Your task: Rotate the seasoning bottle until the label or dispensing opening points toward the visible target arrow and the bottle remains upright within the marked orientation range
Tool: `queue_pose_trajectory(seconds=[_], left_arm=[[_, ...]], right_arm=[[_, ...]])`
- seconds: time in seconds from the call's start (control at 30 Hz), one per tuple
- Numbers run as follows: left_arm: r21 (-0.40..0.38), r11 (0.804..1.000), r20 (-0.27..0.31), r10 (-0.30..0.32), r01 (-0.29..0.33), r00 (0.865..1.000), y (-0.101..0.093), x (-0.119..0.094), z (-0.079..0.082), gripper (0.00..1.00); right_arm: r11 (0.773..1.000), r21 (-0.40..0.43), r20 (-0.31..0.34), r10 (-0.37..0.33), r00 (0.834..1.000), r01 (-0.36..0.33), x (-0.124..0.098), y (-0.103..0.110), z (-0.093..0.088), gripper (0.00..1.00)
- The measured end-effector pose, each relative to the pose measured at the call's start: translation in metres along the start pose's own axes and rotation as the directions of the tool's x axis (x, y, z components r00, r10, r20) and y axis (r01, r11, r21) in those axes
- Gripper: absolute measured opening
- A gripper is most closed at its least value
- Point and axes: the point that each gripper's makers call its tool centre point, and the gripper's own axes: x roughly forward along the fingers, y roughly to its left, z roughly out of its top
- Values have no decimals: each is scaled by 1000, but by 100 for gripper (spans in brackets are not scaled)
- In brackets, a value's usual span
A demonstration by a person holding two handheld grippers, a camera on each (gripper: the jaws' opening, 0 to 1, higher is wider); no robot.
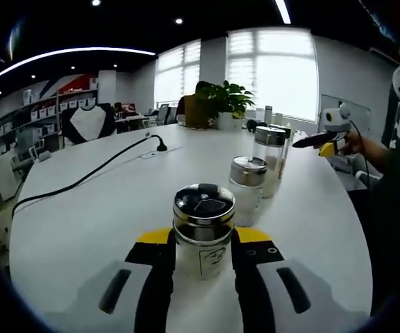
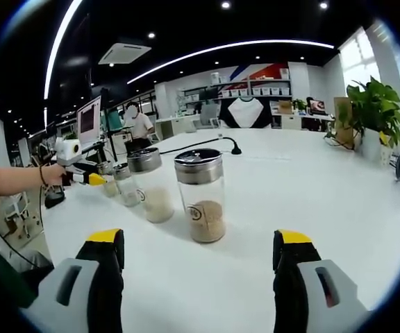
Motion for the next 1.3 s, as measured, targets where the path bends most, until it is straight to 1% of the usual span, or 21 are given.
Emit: queue_pose_trajectory(seconds=[0.27,0.47,0.63,0.8,0.83,0.93,1.07,1.3], left_arm=[[-14,1000,6,24,-24,1000,0,0,0,33],[-27,998,1,54,-54,999,-1,-1,1,33],[-48,996,5,79,-78,997,-1,-1,0,33],[-98,989,8,112,-110,994,0,-2,-1,33],[-97,989,10,114,-113,993,1,-2,-1,34],[-119,983,16,140,-137,990,1,-2,-2,34],[-121,979,17,167,-164,986,1,-3,-2,33],[-143,965,18,226,-221,974,1,-3,-3,33]], right_arm=[[1000,0,0,2,1000,-2,0,0,0,90],[1000,5,-2,0,1000,0,0,0,-1,90],[1000,2,-5,3,1000,-3,0,1,-2,90],[1000,4,-6,4,1000,-4,0,2,-2,90],[1000,5,-7,4,1000,-4,1,2,-2,90],[1000,6,-11,5,1000,-5,1,1,-3,90],[1000,5,-9,5,1000,-5,1,1,-1,90],[1000,3,-10,9,1000,-9,2,2,-1,90]])
